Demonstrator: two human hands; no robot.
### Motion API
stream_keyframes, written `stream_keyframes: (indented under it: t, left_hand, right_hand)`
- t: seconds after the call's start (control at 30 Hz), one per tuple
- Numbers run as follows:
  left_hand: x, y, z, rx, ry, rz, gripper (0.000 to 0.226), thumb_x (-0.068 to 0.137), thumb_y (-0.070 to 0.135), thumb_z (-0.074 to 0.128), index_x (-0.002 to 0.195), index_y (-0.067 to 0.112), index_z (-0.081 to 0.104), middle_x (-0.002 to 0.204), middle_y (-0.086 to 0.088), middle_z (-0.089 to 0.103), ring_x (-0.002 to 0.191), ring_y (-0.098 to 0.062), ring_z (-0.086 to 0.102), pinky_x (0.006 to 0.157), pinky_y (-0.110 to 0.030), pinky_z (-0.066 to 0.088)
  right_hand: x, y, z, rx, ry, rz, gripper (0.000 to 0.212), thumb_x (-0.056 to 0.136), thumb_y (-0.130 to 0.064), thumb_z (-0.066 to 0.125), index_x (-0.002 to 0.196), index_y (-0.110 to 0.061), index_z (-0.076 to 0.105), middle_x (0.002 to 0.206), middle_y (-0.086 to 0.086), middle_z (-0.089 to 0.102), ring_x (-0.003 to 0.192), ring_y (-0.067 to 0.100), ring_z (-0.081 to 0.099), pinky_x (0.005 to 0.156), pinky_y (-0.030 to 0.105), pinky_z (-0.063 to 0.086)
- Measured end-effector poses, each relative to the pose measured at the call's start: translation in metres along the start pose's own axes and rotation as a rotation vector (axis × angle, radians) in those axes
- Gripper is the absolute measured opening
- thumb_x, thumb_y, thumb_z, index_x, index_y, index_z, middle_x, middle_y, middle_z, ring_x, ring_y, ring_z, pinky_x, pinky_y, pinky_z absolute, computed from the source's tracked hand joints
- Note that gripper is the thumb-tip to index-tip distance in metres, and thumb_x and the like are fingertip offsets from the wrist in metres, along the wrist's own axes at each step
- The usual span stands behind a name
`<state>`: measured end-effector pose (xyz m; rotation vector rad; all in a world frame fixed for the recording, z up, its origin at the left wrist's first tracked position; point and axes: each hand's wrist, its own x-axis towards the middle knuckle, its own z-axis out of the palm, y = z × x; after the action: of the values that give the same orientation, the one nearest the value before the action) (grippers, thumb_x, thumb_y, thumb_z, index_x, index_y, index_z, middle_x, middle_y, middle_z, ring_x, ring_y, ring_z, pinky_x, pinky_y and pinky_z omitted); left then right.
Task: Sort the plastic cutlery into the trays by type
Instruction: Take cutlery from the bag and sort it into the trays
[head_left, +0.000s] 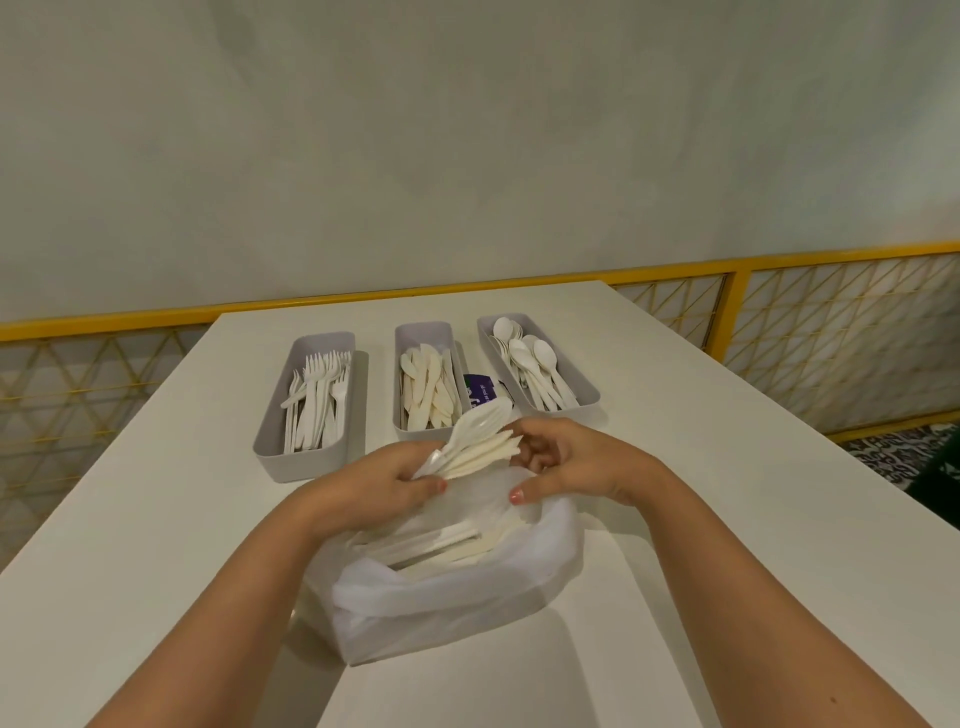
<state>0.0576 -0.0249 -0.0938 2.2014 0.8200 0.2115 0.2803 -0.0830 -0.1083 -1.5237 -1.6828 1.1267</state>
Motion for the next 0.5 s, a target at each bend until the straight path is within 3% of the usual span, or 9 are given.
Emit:
stream_keyframes:
  t: [0.07, 0.13, 0.23, 0.37, 0.5]
  left_hand:
    - [-0.001, 0.001, -0.002, -0.111, 0.044, 0.004, 0.017, 0.096, 0.019, 0.049, 0.108, 0.03, 0.051, 0.077, 0.01, 0.056, 0.063, 0.004, 0.051, 0.061, -0.008, 0.041]
    - [0.0, 0.001, -0.005, -0.181, 0.094, 0.006, 0.007, 0.096, 0.015, 0.049, 0.094, 0.018, 0.055, 0.068, 0.01, 0.052, 0.054, 0.006, 0.046, 0.057, -0.005, 0.038]
    - [0.002, 0.004, -0.006, -0.323, 0.144, 0.063, 0.012, 0.097, 0.011, 0.046, 0.092, 0.012, 0.056, 0.066, 0.012, 0.059, 0.058, 0.0, 0.047, 0.064, -0.013, 0.041]
    - [0.01, 0.014, -0.009, -0.451, 0.259, 0.113, 0.012, 0.097, 0.008, 0.043, 0.095, 0.011, 0.055, 0.06, 0.011, 0.061, 0.054, -0.002, 0.046, 0.063, -0.014, 0.041]
    - [0.022, 0.024, -0.017, -0.582, 0.346, 0.148, 0.015, 0.097, 0.005, 0.042, 0.093, 0.01, 0.055, 0.067, 0.007, 0.062, 0.057, -0.008, 0.047, 0.062, -0.019, 0.042]
  right_hand:
    - [0.001, -0.003, 0.002, -0.003, 0.011, -0.003, 0.04, 0.076, -0.008, 0.076, 0.112, -0.016, 0.061, 0.084, 0.001, 0.054, 0.075, 0.014, 0.047, 0.078, 0.024, 0.042]
    - [0.001, -0.007, 0.004, 0.015, 0.037, -0.03, 0.032, 0.079, -0.008, 0.073, 0.107, -0.017, 0.063, 0.085, 0.002, 0.059, 0.076, 0.013, 0.051, 0.079, 0.024, 0.044]
    - [0.003, -0.011, 0.009, -0.002, 0.117, -0.094, 0.025, 0.08, -0.008, 0.071, 0.103, -0.017, 0.064, 0.086, 0.005, 0.065, 0.082, 0.014, 0.057, 0.084, 0.027, 0.048]
    - [0.005, -0.017, 0.014, 0.072, 0.283, -0.173, 0.023, 0.083, -0.006, 0.068, 0.104, -0.014, 0.064, 0.082, -0.002, 0.063, 0.079, 0.008, 0.057, 0.077, 0.013, 0.048]
    - [0.011, -0.035, 0.018, 0.256, 0.324, -0.227, 0.023, 0.087, -0.009, 0.063, 0.11, -0.014, 0.062, 0.083, -0.002, 0.061, 0.081, 0.009, 0.058, 0.08, 0.019, 0.05]
